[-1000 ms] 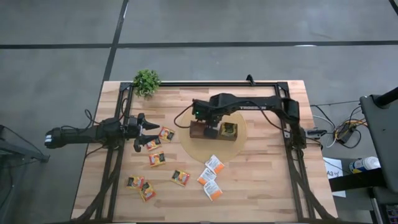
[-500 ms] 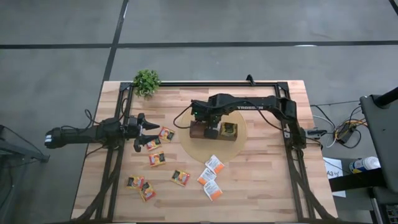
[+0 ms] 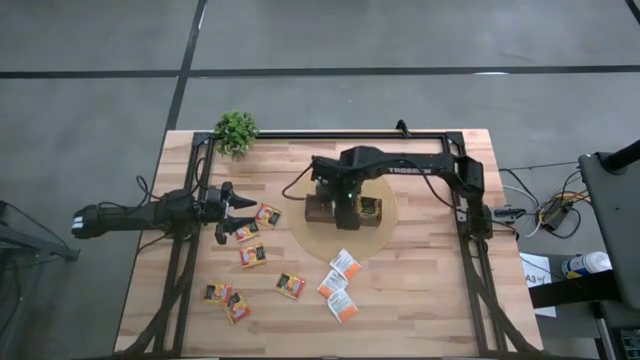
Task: Pick & Place Tea
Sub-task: Put the white tea bag into the middle section of the wooden organizer
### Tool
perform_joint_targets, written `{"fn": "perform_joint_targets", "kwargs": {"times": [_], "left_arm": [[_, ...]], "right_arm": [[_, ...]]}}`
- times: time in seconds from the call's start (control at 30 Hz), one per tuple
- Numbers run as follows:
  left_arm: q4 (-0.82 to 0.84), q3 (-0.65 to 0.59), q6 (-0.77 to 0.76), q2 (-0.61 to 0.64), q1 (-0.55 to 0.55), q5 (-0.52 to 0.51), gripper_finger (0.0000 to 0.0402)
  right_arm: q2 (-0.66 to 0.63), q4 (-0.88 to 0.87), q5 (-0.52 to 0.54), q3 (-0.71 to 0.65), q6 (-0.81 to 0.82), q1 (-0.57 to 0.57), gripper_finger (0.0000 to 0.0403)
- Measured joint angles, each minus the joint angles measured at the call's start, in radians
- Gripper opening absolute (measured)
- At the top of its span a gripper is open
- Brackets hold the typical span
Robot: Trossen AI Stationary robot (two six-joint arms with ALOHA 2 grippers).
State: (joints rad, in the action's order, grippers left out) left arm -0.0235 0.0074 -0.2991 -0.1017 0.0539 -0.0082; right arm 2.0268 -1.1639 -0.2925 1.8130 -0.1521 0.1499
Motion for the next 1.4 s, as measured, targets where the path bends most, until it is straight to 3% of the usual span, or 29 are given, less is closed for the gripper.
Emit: {"fn": "perform_joint_targets", "kwargs": {"times": [0.1,0.33,1.0,1.13,1.3,1.4], "left_arm": [[0.0,0.0,0.0,0.0,0.0,0.0,0.0257],[0.0,0.0,0.0,0.0,0.0,0.0,0.0257],[0.0,0.0,0.0,0.0,0.0,0.0,0.0257],[0.0,0.0,0.0,0.0,0.0,0.0,0.0257],[0.0,0.0,0.0,0.0,0.0,0.0,0.0257],[0.0,0.0,0.0,0.0,0.0,0.0,0.0257]], "right_arm": [[-0.001,-0.001,-0.076,0.0,-0.117,-0.034,0.02],[0.02,0.027,-0.07,-0.005,-0.374,-0.122,0.0189],[0.236,0.069,-0.072,-0.038,-0.294,-0.2,0.0164],[0.236,0.076,0.002,-0.045,-0.296,-0.212,0.0126],[0.235,0.067,0.007,-0.046,-0.292,-0.216,0.0035],[0.235,0.065,0.005,-0.046,-0.279,-0.216,0.0014]]}}
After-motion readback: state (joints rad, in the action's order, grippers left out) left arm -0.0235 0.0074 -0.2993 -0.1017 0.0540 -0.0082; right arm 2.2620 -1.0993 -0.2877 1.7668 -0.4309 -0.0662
